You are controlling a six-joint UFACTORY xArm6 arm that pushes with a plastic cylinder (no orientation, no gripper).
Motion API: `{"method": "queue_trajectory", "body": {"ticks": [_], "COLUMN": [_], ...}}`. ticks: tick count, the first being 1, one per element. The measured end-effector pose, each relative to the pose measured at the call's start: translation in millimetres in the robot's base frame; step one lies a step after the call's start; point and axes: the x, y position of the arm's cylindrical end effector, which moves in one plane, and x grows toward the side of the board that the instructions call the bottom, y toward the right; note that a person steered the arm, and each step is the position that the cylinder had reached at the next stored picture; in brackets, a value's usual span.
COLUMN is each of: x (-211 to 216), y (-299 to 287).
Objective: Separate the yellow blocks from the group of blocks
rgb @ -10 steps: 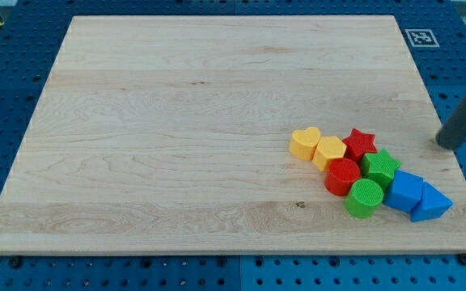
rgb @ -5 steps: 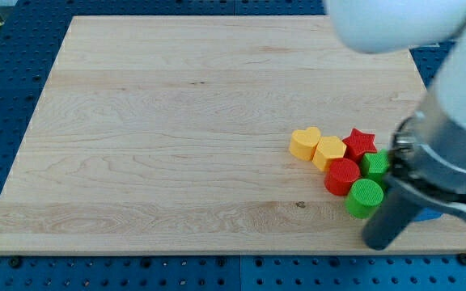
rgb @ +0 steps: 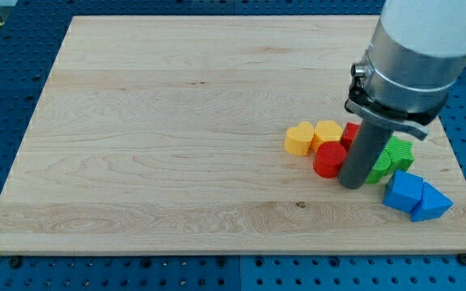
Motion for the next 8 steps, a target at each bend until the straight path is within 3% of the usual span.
{"method": "queue_trajectory", "body": {"ticks": [4, 6, 8], "x": [-102, -109, -64], "y": [-3, -8, -65]}}
